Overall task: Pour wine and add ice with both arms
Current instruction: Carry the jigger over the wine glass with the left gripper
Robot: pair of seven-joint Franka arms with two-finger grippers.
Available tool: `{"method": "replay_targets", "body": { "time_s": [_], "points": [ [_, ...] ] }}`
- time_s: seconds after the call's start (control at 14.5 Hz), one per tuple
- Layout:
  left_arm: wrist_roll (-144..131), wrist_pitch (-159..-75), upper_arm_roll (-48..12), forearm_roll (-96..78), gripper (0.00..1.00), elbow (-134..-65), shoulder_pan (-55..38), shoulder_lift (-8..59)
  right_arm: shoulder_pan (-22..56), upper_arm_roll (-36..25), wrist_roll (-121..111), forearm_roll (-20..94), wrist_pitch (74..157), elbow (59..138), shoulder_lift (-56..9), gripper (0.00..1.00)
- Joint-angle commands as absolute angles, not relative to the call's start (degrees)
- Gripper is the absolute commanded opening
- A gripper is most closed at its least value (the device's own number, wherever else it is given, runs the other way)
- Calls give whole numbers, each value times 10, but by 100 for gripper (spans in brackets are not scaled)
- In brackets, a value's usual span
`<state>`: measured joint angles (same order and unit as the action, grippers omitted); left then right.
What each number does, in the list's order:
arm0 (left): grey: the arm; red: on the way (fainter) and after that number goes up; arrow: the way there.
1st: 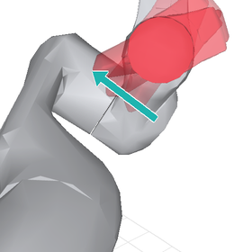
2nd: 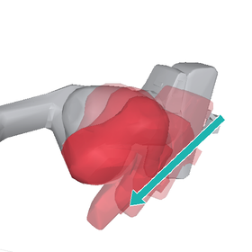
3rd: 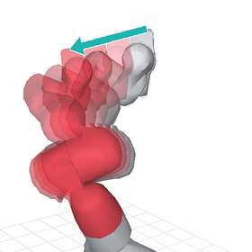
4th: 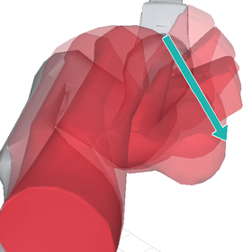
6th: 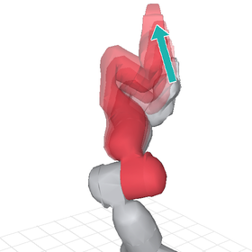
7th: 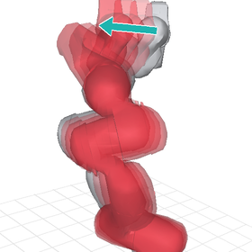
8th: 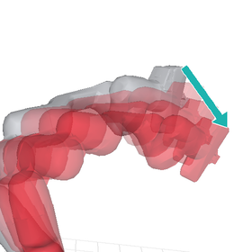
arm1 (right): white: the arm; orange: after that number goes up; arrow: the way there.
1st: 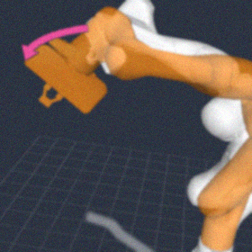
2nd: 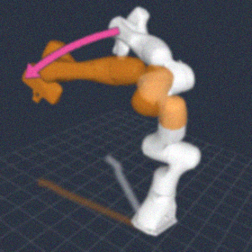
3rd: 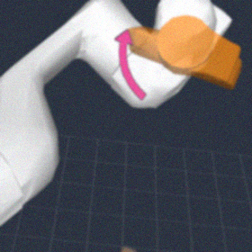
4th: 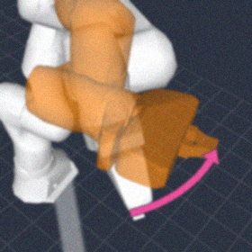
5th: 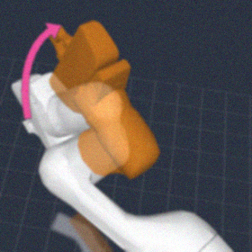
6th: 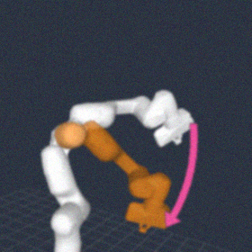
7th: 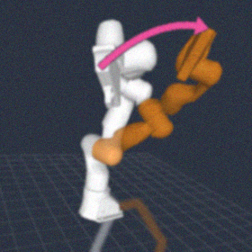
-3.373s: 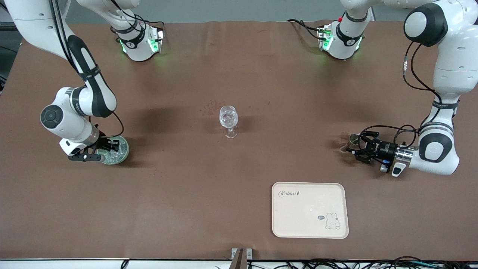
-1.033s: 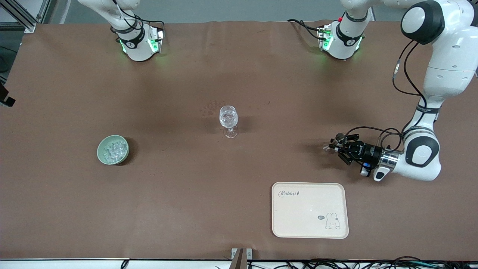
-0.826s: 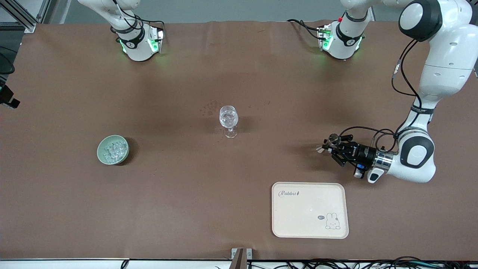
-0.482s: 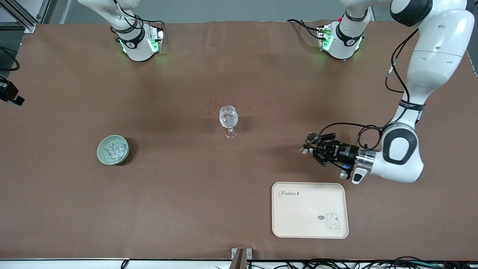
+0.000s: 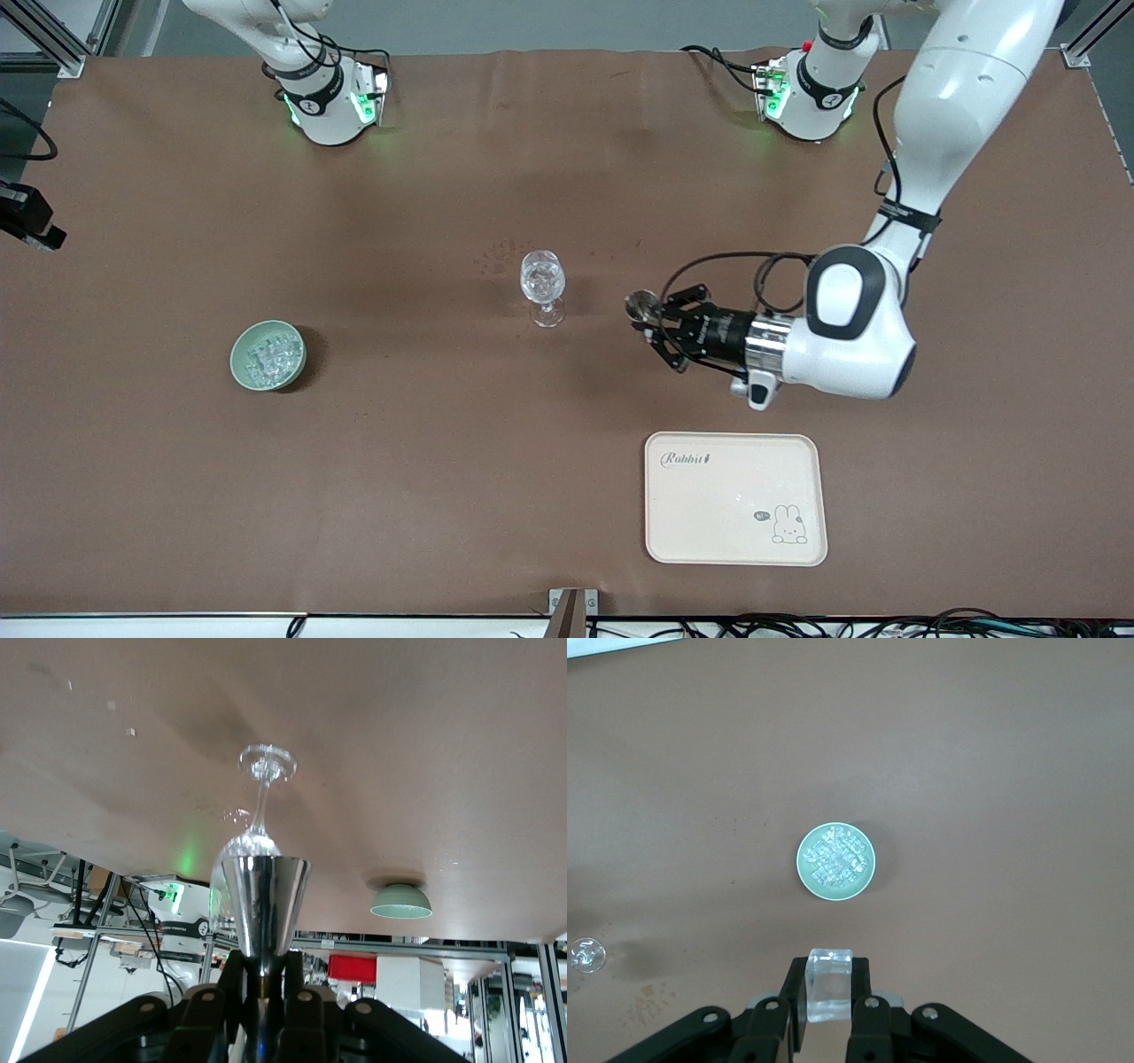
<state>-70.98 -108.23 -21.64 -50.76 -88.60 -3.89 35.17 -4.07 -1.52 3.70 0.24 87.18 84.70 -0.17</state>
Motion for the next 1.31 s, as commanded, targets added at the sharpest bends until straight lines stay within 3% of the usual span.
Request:
{"method": "replay_targets", "body": {
  "time_s": [0.0, 1.24],
  "points": [
    [-750, -1092, -213, -516, 0, -908, -54, 313, -38, -18, 34, 2, 861, 853, 10, 1],
    [-932, -1147, -214, -318, 0, -904, -183, 300, -35, -17, 42, 4, 874, 854, 9, 1]
  ]
}}
